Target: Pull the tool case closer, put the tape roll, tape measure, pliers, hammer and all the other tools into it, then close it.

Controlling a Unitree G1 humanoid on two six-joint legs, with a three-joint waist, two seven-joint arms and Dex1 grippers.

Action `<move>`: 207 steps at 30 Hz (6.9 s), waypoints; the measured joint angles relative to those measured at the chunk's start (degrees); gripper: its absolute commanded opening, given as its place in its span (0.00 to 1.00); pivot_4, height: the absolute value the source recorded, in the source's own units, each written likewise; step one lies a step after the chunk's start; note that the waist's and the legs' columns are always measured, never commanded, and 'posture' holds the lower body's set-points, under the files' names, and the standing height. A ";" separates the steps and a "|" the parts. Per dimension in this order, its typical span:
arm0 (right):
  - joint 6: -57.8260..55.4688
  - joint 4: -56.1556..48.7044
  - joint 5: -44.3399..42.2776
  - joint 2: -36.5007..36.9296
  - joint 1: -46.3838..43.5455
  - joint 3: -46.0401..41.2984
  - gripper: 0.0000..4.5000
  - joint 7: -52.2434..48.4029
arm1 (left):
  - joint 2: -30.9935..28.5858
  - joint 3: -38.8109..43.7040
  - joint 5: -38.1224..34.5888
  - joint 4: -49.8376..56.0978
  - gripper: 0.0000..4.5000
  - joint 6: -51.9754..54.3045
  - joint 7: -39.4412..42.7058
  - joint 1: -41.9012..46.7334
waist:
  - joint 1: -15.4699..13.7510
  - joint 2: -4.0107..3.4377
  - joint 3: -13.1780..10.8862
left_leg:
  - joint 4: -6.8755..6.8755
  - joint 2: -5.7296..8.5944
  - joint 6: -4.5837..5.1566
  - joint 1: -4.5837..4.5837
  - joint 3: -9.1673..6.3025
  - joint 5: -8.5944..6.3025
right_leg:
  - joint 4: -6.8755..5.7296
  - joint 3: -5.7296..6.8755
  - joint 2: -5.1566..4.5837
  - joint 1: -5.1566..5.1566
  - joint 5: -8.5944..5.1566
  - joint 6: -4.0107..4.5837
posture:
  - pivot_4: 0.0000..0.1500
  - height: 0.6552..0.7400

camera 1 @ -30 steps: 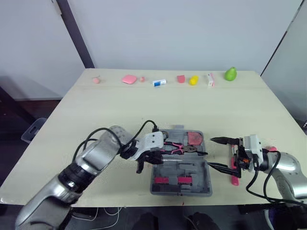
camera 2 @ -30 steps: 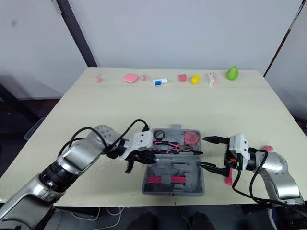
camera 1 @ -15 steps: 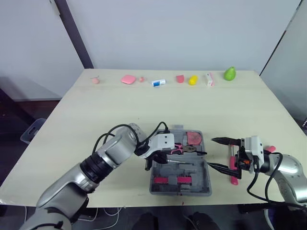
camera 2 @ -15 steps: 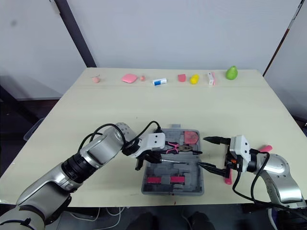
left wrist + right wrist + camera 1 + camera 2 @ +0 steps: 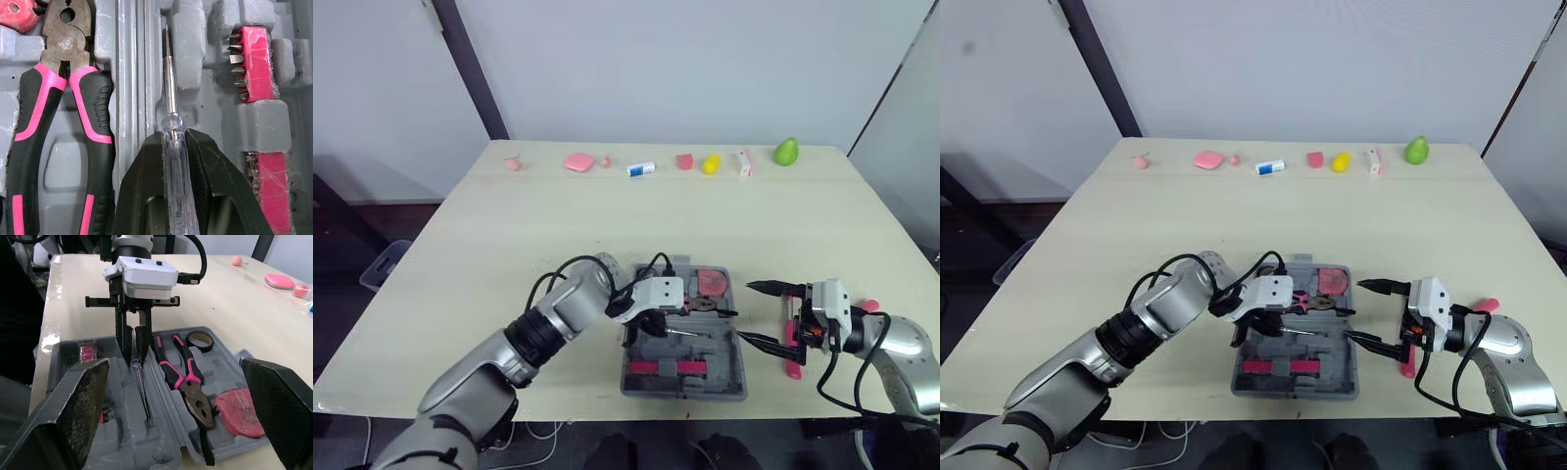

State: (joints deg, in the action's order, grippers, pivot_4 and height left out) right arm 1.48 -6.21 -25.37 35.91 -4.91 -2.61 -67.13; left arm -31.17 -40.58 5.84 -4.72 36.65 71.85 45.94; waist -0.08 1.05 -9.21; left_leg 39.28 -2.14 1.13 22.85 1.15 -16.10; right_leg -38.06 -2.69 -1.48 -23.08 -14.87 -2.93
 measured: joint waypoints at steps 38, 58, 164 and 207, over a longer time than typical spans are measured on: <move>1.20 2.84 2.25 1.02 2.12 0.53 1.00 -1.22 | -1.22 2.43 1.79 1.79 0.40 -5.20 3.33 0.22 | -0.63 -0.05 0.01 | 0.10 -0.01 0.01 -0.03 0.00 0.01 | -0.05 -0.05 0.04 0.04 0.01 0.00 | 1.00 1.00; 1.17 2.48 2.17 1.24 2.20 0.50 1.00 -0.45 | 3.77 19.56 -11.65 -12.46 0.01 -27.35 3.76 -8.37 | -0.65 -0.06 0.01 | 0.10 -0.01 0.01 -0.04 0.00 0.01 | -0.05 -0.03 0.04 0.04 0.01 0.01 | 1.00 1.00; -34.69 -3.68 3.34 -9.90 1.69 -6.30 1.00 43.62 | -9.97 46.64 -33.33 15.63 0.99 -27.74 -3.19 -34.48 | 0.81 -0.29 0.15 | -0.49 -0.04 0.00 -0.52 0.10 -0.02 | 0.15 -0.37 -0.09 0.19 0.01 -0.01 | 1.00 1.00; -44.67 -6.80 12.54 -26.83 0.06 -0.18 0.01 60.48 | -13.68 44.77 -39.11 21.29 1.00 -22.34 2.97 -32.29 | 1.14 -0.29 0.16 | -0.49 -0.10 -0.01 0.01 0.14 0.00 | 0.05 -0.49 0.07 -0.41 0.02 -0.02 | 1.00 1.00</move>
State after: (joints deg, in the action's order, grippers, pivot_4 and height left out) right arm -43.19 -13.01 -12.83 9.07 -4.85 -2.80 -6.66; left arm -44.85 4.20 -33.27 16.58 14.31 74.83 13.66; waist 1.07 0.76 -9.05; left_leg 38.79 -2.24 1.13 22.86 1.29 -16.11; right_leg -38.01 -3.18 -1.41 -23.49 -14.85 -2.94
